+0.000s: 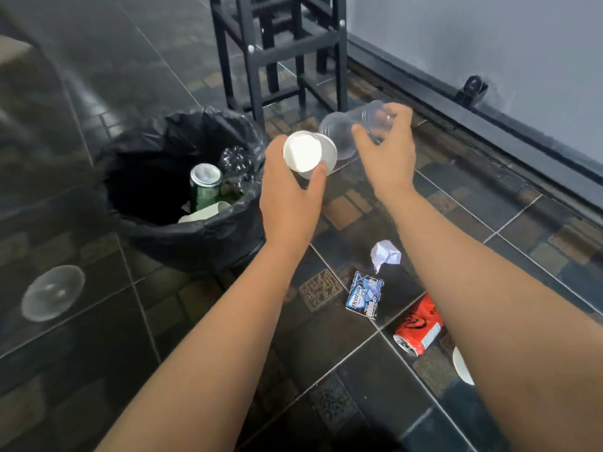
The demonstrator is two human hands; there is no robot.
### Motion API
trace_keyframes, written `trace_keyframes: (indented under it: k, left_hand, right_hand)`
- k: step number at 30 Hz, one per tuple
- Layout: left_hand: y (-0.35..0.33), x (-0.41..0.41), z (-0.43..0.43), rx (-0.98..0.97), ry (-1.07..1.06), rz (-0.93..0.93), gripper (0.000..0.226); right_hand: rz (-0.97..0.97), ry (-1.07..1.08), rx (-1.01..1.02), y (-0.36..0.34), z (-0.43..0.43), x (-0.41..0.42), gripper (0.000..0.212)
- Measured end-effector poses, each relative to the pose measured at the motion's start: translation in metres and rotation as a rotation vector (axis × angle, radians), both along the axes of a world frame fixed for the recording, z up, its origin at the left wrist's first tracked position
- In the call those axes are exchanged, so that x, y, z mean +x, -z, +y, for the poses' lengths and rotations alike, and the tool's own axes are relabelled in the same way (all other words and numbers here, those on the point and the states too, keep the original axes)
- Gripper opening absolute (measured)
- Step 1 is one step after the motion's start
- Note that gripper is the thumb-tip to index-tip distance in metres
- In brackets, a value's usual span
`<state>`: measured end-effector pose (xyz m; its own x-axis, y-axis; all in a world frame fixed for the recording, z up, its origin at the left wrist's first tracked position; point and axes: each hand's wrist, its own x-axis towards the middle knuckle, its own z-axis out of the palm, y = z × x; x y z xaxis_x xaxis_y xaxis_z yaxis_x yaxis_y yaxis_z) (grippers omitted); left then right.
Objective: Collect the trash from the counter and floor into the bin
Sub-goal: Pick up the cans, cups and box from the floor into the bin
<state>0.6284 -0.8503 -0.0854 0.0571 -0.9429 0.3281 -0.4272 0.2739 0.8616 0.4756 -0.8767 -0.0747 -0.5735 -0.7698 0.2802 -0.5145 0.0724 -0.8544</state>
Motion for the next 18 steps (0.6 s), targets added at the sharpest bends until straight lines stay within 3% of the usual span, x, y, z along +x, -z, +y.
trace_keyframes:
  k: [3,7,14,18]
  left_hand:
    - [-0.021,0.036,-0.011,-0.064,-0.135,0.022,0.069]
    - [-0.03,0.088,-0.023,-0.107,-0.257,-0.077,0.066]
    - [-0.014,0.141,-0.033,0.043,-0.45,-0.268,0.054]
    - [-0.001,0.155,-0.04,0.179,-0.458,-0.436,0.052]
  right_hand:
    - [-0.051,-0.07,-0.127,-0.016,-0.016,0.045,0.057]
    - [-0.055,-0.241,-0.182,-0.026,-0.028,0.094,0.055]
    - [0.163,-0.42,0.013,0.0,-0.036,0.132,0.049]
    - [0.269,-0.456,0.109,0.012,-0.04,0.139,0.051]
